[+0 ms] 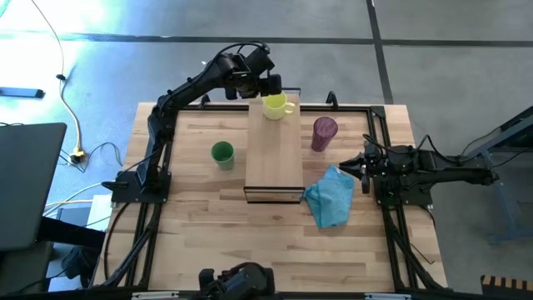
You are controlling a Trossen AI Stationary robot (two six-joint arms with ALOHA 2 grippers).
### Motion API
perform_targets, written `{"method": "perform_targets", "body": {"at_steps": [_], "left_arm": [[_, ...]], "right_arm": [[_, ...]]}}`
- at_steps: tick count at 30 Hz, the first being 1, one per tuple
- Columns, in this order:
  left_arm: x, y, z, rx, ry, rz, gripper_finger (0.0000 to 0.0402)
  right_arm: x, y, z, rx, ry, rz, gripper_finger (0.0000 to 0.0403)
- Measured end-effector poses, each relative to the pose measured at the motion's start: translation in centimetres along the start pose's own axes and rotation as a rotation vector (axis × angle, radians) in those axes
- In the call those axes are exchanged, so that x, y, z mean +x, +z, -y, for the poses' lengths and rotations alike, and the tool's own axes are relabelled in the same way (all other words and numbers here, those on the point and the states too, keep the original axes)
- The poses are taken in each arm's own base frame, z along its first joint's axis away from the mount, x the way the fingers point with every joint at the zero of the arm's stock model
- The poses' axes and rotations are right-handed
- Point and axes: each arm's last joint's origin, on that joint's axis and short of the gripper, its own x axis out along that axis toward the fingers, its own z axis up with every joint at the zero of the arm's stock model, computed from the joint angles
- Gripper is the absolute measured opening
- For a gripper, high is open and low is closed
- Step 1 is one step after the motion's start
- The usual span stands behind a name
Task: Stack small to large cups/mugs on shelf
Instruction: Put the yellow mug on the shelf
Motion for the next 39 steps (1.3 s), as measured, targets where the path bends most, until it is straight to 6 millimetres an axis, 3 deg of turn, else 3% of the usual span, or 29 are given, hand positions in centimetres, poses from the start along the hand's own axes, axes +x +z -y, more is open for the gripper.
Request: {"method": "perform_targets", "body": {"at_steps": [21, 39], "left_arm": [[0.1, 0.0, 0.1, 0.262, -0.015, -0.011, 0.0117], [1.7, -0.2, 0.6, 0.287, -0.035, -0.051, 0.0117]], "right_arm": [[0.0, 0.0, 0.0, 0.027, 0.002, 0.0, 0.0053], [0.0, 0.0, 0.0, 0.04, 0.001, 0.0, 0.0053]]}}
